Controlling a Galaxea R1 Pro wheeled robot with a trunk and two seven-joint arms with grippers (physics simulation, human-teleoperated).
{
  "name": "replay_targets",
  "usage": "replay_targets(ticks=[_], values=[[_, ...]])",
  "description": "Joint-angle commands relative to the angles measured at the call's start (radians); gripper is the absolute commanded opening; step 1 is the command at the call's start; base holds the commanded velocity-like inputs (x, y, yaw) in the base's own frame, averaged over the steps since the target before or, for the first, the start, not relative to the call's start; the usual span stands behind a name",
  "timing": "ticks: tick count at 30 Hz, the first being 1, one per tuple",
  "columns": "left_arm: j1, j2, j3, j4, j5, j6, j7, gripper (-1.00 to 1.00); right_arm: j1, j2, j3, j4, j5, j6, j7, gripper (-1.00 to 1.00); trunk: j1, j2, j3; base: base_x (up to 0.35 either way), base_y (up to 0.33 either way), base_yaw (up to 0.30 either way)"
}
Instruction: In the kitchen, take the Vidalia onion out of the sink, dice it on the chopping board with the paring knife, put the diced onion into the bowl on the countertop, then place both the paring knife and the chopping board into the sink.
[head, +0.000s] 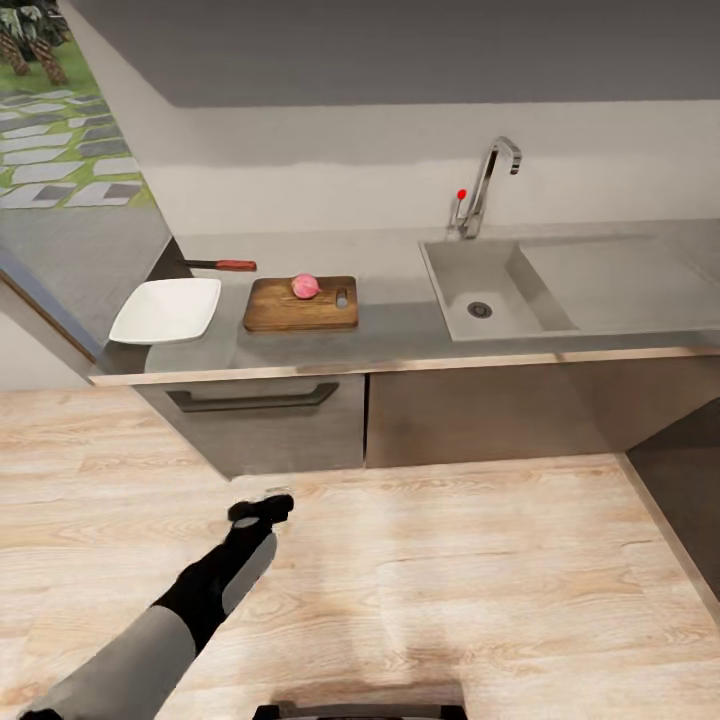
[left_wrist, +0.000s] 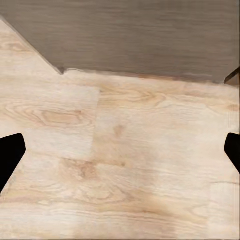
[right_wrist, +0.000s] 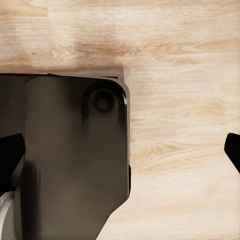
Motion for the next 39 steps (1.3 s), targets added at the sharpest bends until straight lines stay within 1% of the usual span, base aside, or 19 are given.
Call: replay_targets(ticks=[1,3,4,5,7,8,9,10,11,12,13,14,18,22,24,27,30,32,39], values=[[-0.001,0.001,-0.038,0.052,0.004,-0.043,0.001,1.00,0.000,0.000,-0.003,0.000,0.011,-0.002,-0.008,1.00,0.001,-0.002,-0.001,0.000,0.000,0.000],[0.000,-0.007,-0.136,0.232,0.007,-0.193,-0.036,1.00,0.000,0.000,-0.003,0.000,0.011,-0.002,-0.008,1.00,0.001,-0.002,-0.001,0.000,0.000,0.000],[0.001,-0.019,-0.166,0.318,0.009,-0.248,-0.057,1.00,0.000,0.000,-0.003,0.000,0.011,-0.002,-0.008,1.00,0.001,-0.002,-0.001,0.000,0.000,0.000],[0.003,-0.044,-0.203,0.513,0.012,-0.357,-0.123,1.00,0.000,0.000,-0.003,0.000,0.011,-0.002,-0.008,1.00,0.001,-0.002,-0.001,0.000,0.000,0.000],[0.011,-0.054,-0.211,0.611,0.014,-0.448,-0.171,1.00,0.000,0.000,-0.003,0.000,0.011,-0.002,-0.008,1.00,0.001,-0.002,-0.001,0.000,0.000,0.000],[0.024,-0.065,-0.216,0.709,0.015,-0.582,-0.220,1.00,0.000,0.000,-0.004,-0.001,0.011,-0.002,-0.008,1.00,0.001,-0.002,-0.001,0.000,0.000,0.000],[0.035,-0.072,-0.217,0.763,0.016,-0.680,-0.247,1.00,0.000,0.000,-0.005,-0.003,0.011,-0.002,-0.009,1.00,0.001,-0.002,-0.001,0.000,0.000,0.000],[0.042,-0.074,-0.217,0.781,0.017,-0.724,-0.258,1.00,0.000,0.000,-0.006,-0.005,0.011,-0.003,-0.010,1.00,0.001,-0.002,-0.001,0.000,0.000,0.000],[0.060,-0.078,-0.218,0.806,0.017,-0.797,-0.273,1.00,0.000,0.000,-0.006,-0.009,0.012,-0.003,-0.012,1.00,0.001,-0.002,-0.001,0.000,0.000,0.000],[0.071,-0.079,-0.218,0.814,0.017,-0.825,-0.279,1.00,0.000,0.000,-0.007,-0.012,0.012,-0.003,-0.012,1.00,0.001,-0.002,-0.001,0.000,0.000,0.000],[0.098,-0.081,-0.218,0.827,0.018,-0.865,-0.286,1.00,0.000,-0.001,-0.007,-0.020,0.013,-0.004,-0.013,1.00,0.001,-0.002,-0.001,0.000,0.000,0.000],[0.152,-0.082,-0.219,0.840,0.018,-0.920,-0.295,1.00,0.000,-0.002,-0.008,-0.064,0.013,-0.003,-0.015,1.00,0.001,-0.002,-0.001,0.000,0.000,0.000],[0.222,-0.081,-0.219,0.848,0.018,-1.036,-0.299,1.00,0.000,-0.003,-0.008,-0.172,0.014,0.023,-0.018,1.00,0.001,-0.002,-0.001,0.000,0.000,0.000],[0.305,-0.076,-0.219,0.850,0.017,-1.212,-0.299,1.00,0.000,-0.003,-0.009,-0.322,0.010,0.211,-0.010,1.00,0.001,-0.002,-0.001,0.000,0.000,0.000],[0.347,-0.064,-0.219,0.850,0.017,-1.253,-0.299,1.00,0.000,-0.003,-0.009,-0.399,0.007,0.284,-0.009,1.00,0.001,-0.002,-0.001,0.000,0.000,0.000],[0.368,-0.050,-0.219,0.851,0.017,-1.255,-0.297,1.00,-0.001,-0.001,-0.008,-0.428,0.005,0.305,-0.006,1.00,0.001,-0.002,-0.001,0.000,0.000,0.000],[0.374,-0.045,-0.219,0.851,0.017,-1.255,-0.297,1.00,0.000,0.004,-0.005,-0.434,0.005,0.281,-0.005,1.00,0.001,-0.002,-0.001,0.000,0.000,0.000],[0.376,-0.043,-0.219,0.851,0.017,-1.255,-0.296,1.00,-0.001,0.005,-0.005,-0.428,0.004,0.232,-0.005,1.00,0.001,-0.002,-0.001,0.000,0.000,0.000],[0.377,-0.043,-0.218,0.850,0.017,-1.255,-0.293,1.00,0.000,0.003,-0.006,-0.421,0.004,0.215,-0.005,1.00,0.001,-0.002,-0.001,0.000,0.000,0.000]])
